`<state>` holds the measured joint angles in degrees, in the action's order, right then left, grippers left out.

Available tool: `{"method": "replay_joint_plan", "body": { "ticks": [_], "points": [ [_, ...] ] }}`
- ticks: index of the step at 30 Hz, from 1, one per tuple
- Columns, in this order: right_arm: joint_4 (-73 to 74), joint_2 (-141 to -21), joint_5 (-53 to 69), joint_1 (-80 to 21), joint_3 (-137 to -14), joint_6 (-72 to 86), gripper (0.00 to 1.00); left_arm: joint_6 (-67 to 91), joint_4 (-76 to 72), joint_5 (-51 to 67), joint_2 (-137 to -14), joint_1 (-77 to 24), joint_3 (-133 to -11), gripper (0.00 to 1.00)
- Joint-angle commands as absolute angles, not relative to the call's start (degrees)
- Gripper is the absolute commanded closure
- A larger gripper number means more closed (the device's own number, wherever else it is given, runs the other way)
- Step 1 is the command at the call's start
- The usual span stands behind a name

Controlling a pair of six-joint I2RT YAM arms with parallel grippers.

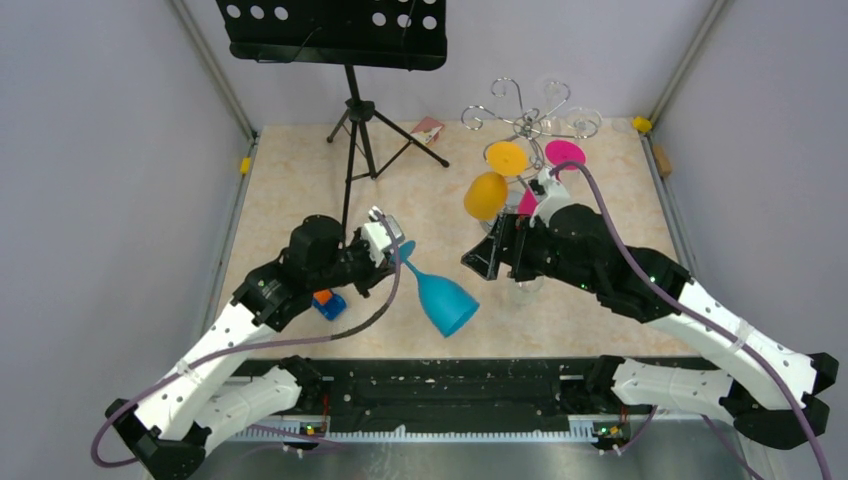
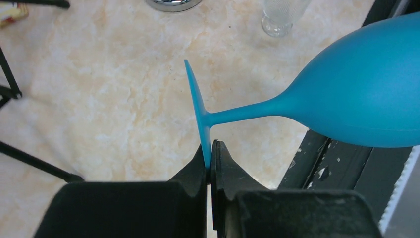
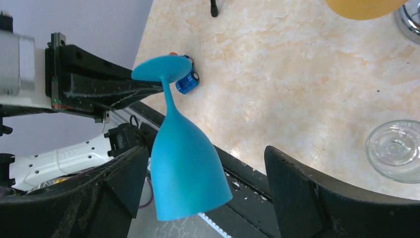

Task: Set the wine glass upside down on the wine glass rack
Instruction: Turn the wine glass upside down at the wine rack.

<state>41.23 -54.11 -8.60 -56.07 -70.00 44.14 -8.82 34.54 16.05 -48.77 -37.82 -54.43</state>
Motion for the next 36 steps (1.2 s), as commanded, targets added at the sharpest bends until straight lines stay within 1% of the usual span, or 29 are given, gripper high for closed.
{"method": "replay_joint_plan", "body": {
  "ticks": [1, 5, 11, 15, 18, 22, 25, 27, 31, 33, 36],
  "points": [
    [36.17, -54.10, -5.57, -55.68, -68.71, 44.57, 0.10, -33.09, 35.97, 26.63, -48.24, -37.84, -53.77, 1.00],
    [35.26, -55.71, -4.15, -55.68, -68.10, 44.88, 0.07, -49.49, 40.92, 33.73, -48.96, -37.85, -54.50, 1.00],
    [31.58, -56.33, -4.67, -55.59, -66.07, 48.36, 0.08, -61.14, 39.60, 34.22, -49.06, -40.77, -56.03, 1.00],
    [27.21, -54.95, -3.87, -54.75, -63.65, 50.76, 0.10, -67.96, 36.42, 27.46, -49.08, -47.41, -55.85, 1.00],
    [23.04, -53.65, -1.61, -53.90, -61.44, 52.52, 0.12, -72.93, 33.22, 18.16, -49.01, -52.60, -54.95, 1.00],
    [22.44, -52.79, -1.13, -53.05, -60.52, 53.93, 0.16, -79.78, 25.74, 5.03, -47.40, -58.44, -51.67, 1.00],
    [19.68, -52.13, -1.25, -52.97, -58.55, 55.48, 0.20, -85.93, 19.18, -2.05, -46.09, -61.77, -48.38, 1.00],
    [17.96, -52.10, -0.61, -52.92, -57.52, 56.19, 0.23, -90.28, 14.82, -5.15, -45.16, -63.76, -46.30, 1.00],
    [17.14, -53.40, 1.37, -52.61, -56.89, 56.64, 0.26, -92.69, 5.65, -8.81, -43.94, -66.15, -43.55, 1.00],
    [16.29, -53.99, 2.60, -52.50, -56.58, 56.79, 0.27, -93.21, 4.20, -10.74, -43.89, -66.73, -43.57, 1.00],
    [13.38, -54.36, 4.05, -52.47, -55.52, 57.34, 0.32, -93.32, 4.76, -12.24, -43.84, -67.29, -44.25, 1.00]
  ]
}}
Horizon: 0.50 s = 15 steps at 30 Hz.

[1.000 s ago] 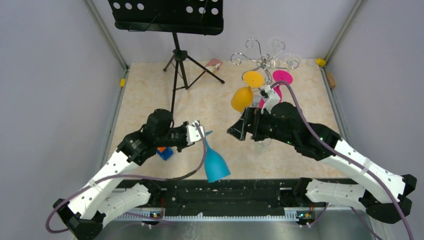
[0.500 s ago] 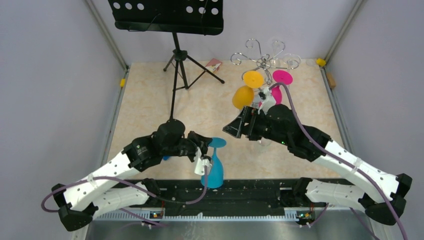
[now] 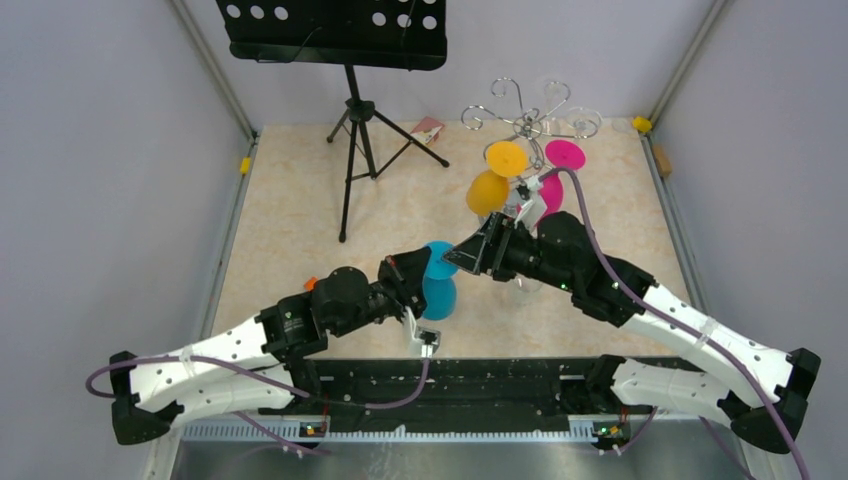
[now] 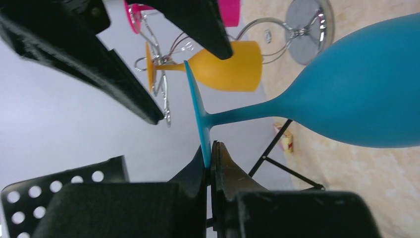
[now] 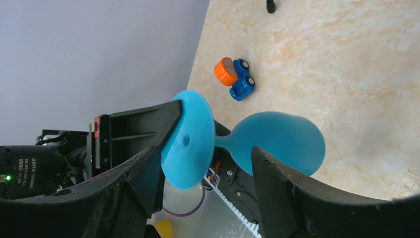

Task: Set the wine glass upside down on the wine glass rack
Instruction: Turn the wine glass upside down at the wine rack.

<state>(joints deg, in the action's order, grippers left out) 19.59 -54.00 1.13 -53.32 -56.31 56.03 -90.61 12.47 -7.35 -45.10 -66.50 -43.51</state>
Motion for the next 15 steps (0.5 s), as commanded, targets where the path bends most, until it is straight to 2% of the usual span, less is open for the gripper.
{"method": "replay_joint_plan", "body": {
  "ticks": [1, 3, 5, 9, 10, 11, 15],
  "points": [
    [12.42, -54.43, 4.32, -52.43, -55.20, 57.52, 0.35, -93.38, 4.86, -12.13, -43.77, -67.44, -44.39, 1.00],
    [10.90, -54.64, 4.93, -52.40, -54.66, 57.90, 0.40, -93.65, 4.81, -11.76, -43.57, -68.01, -44.50, 1.00],
    [9.83, -54.86, 5.09, -52.38, -54.50, 58.08, 0.49, -93.67, 4.06, -11.53, -43.60, -68.46, -44.42, 1.00],
    [8.29, -54.32, 4.21, -52.41, -54.16, 58.45, 0.80, -93.78, 3.65, -11.68, -44.07, -69.20, -44.65, 1.00],
    [8.21, -53.91, 3.69, -52.39, -54.02, 58.41, 0.92, -93.78, 3.69, -11.68, -44.05, -69.25, -44.71, 1.00],
    [8.31, -53.53, 3.15, -52.41, -53.90, 58.44, 0.97, -93.82, 3.71, -11.69, -44.04, -69.32, -44.68, 1.00],
    [9.11, -52.19, 1.42, -52.40, -53.30, 57.99, 1.00, -93.40, 3.86, -11.31, -44.11, -69.35, -44.32, 1.00]
  ]
}}
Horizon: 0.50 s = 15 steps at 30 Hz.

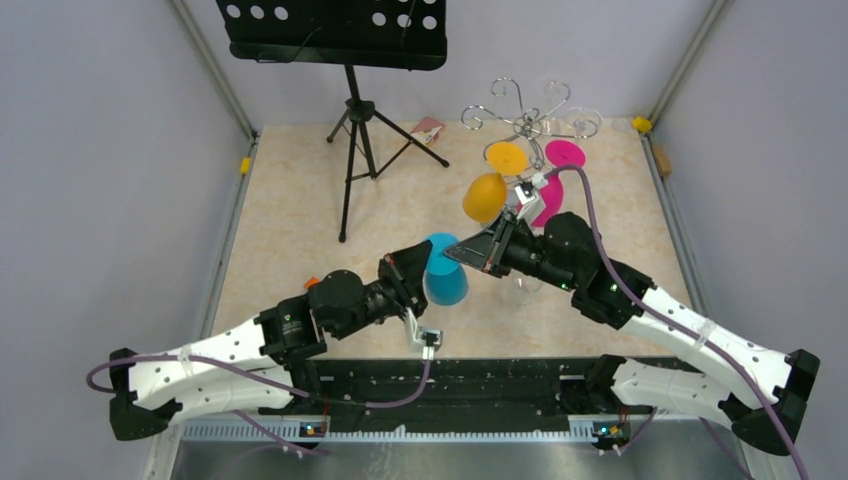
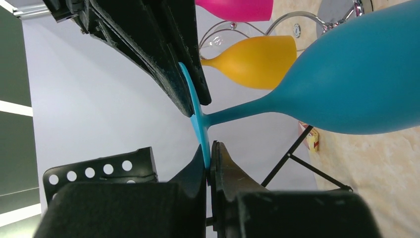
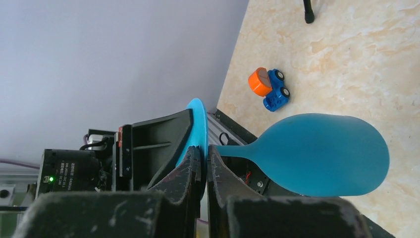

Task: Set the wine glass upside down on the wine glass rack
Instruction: Turn the wine glass upside down at the wine rack.

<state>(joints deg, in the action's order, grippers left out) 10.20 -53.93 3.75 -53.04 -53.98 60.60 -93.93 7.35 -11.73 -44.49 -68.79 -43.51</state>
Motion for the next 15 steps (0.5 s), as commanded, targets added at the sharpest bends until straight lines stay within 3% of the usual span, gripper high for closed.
{"method": "replay_joint_plan", "body": {
  "ticks": [1, 2, 3, 4, 5, 15],
  "points": [
    [9.65, -51.97, 1.08, -52.46, -53.48, 57.80, 1.00, -93.30, 3.87, -11.21, -43.98, -69.35, -44.27, 0.95],
    [10.17, -51.83, 0.78, -52.43, -53.67, 57.50, 1.00, -93.07, 3.87, -11.15, -43.98, -69.35, -44.14, 0.83],
    [10.71, -51.73, 0.50, -52.41, -53.90, 57.28, 1.00, -92.92, 3.94, -11.14, -43.88, -69.35, -44.07, 0.64],
    [11.03, -51.71, 0.38, -52.45, -53.93, 57.10, 1.00, -92.94, 4.10, -11.16, -43.75, -69.35, -43.92, 0.29],
    [11.32, -51.57, 0.29, -52.41, -54.08, 56.94, 1.00, -92.78, 4.07, -11.05, -43.62, -69.35, -43.73, 0.08],
    [14.37, -49.82, -2.72, -52.38, -54.24, 55.77, 1.00, -80.55, 6.06, -11.56, -40.33, -69.35, -42.33, 0.03]
  ]
}}
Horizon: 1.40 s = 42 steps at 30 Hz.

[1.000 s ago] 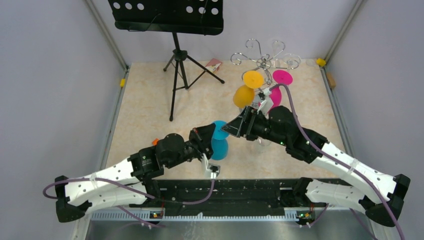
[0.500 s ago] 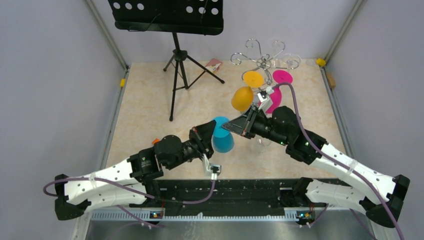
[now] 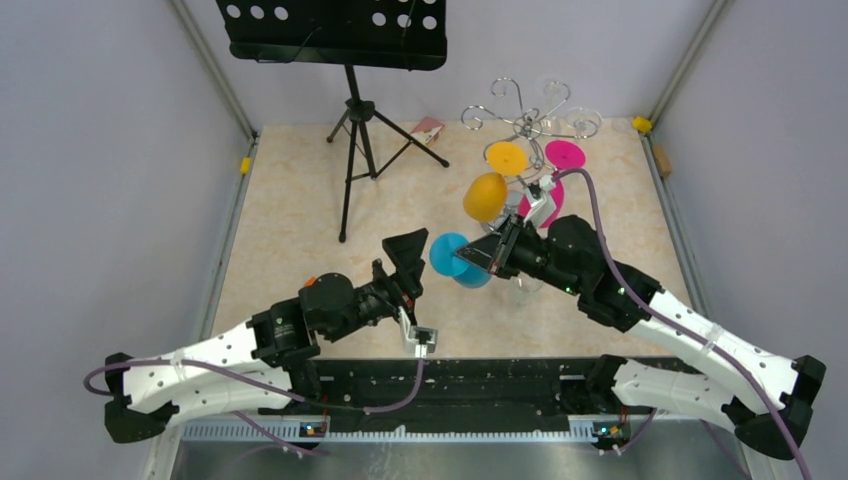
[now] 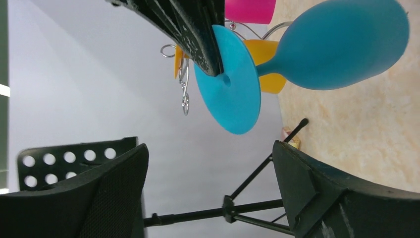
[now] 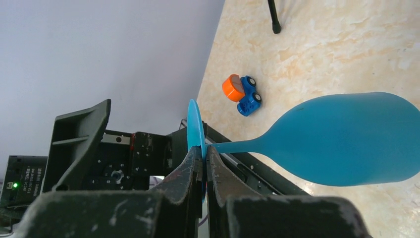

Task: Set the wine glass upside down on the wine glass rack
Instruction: Turn the wine glass upside down at the wine rack.

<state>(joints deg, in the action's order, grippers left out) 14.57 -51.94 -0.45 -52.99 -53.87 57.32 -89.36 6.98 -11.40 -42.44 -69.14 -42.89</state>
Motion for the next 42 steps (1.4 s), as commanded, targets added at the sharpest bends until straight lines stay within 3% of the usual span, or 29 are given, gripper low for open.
{"method": "replay_joint_plan", "body": {
  "ticks": [1, 12, 21, 35, 42],
  "points": [
    [14.89, -49.65, -3.03, -52.38, -54.44, 55.59, 1.00, -76.38, 6.33, -11.90, -39.96, -69.35, -42.18, 0.03],
    [17.21, -49.15, -4.99, -52.41, -54.91, 54.74, 1.00, -36.61, 8.82, -10.43, -34.53, -69.35, -35.93, 0.01],
    [18.61, -49.49, -5.36, -52.40, -55.41, 53.90, 1.00, 26.16, 19.38, -21.71, -31.66, -69.37, -38.50, 0.01],
    [19.94, -49.11, -5.62, -52.41, -55.86, 53.01, 1.00, 49.58, 19.38, -2.19, -35.73, -67.21, -41.33, 0.01],
    [20.30, -48.58, -6.12, -52.39, -56.02, 52.91, 1.00, 55.81, 15.62, 22.88, -45.05, -53.40, -44.27, 0.01]
  ]
}}
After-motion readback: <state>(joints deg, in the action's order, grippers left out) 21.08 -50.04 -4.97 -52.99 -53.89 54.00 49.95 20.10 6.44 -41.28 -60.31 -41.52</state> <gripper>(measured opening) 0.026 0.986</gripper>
